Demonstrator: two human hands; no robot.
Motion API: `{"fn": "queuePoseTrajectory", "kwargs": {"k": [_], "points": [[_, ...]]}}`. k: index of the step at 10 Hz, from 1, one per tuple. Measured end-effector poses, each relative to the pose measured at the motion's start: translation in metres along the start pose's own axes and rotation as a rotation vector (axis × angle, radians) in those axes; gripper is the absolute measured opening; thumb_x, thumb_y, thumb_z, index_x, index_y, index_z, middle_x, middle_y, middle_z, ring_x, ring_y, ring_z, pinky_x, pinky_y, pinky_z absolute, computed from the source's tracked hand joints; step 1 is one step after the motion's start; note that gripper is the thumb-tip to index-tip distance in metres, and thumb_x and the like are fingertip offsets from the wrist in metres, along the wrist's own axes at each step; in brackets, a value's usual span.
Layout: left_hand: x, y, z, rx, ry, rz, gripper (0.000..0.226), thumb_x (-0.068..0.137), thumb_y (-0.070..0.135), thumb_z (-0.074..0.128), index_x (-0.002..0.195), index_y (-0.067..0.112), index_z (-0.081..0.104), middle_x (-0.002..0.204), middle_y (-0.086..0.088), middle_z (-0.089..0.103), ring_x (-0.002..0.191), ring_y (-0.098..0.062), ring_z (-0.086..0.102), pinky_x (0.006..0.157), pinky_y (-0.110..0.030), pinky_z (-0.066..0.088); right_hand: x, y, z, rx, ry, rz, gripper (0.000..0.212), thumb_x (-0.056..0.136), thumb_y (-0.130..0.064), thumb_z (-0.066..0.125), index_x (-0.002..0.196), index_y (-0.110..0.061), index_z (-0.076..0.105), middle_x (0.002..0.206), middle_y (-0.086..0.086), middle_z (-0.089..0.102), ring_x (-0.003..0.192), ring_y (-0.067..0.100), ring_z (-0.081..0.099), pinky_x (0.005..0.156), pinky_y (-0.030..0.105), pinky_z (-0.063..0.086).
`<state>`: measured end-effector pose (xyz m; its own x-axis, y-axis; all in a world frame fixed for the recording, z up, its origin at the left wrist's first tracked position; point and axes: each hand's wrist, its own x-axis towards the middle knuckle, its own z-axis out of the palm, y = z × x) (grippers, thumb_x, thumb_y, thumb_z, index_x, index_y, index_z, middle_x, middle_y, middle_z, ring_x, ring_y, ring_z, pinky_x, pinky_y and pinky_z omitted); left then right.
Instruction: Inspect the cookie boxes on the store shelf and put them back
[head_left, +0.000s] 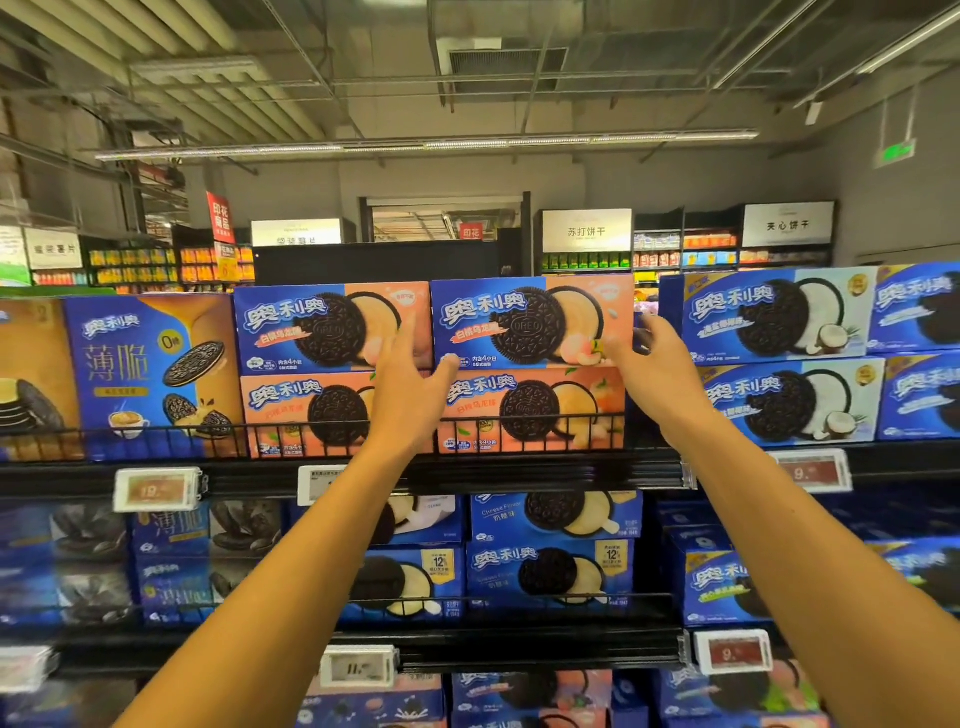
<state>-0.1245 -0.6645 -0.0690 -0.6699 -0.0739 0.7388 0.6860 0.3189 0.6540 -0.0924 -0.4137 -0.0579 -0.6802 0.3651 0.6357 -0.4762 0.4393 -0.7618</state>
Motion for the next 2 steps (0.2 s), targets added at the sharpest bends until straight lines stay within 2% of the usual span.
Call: {"fn": "queuePoseTrajectory", "kwargs": {"k": [1,2], "points": [[-0.005,0.005,-0.013,-0.064,0.018,-0.034,0.060,0.097,0.025,0.061,0.150,0.021,0.033,0.120,0.004,0.053,0.103,-0.007,0.055,0.070,-0.015,0.050,-0.009,-0.009,-0.005,0.001,0.000,0.033,0.055,0.099,-0.041,0.057,0.148,-0.020,0.042,0.139,-0.005,0.051,0.121,0.012,0.050,0.090,0.030,0.042],[-0.013,0.014,-0.036,-0.258,-0.032,-0.163,0.048,0.098,0.027,0.059,0.143,0.018,0.045,0.124,0.004,0.055,0.109,-0.007,0.055,0.088,-0.028,0.051,-0.027,-0.022,-0.013,0.051,0.028,0.058,0.062,0.099,-0.042,0.057,0.153,-0.020,0.036,0.148,-0.002,0.049,0.125,0.011,0.049,0.085,0.023,0.042]]}}
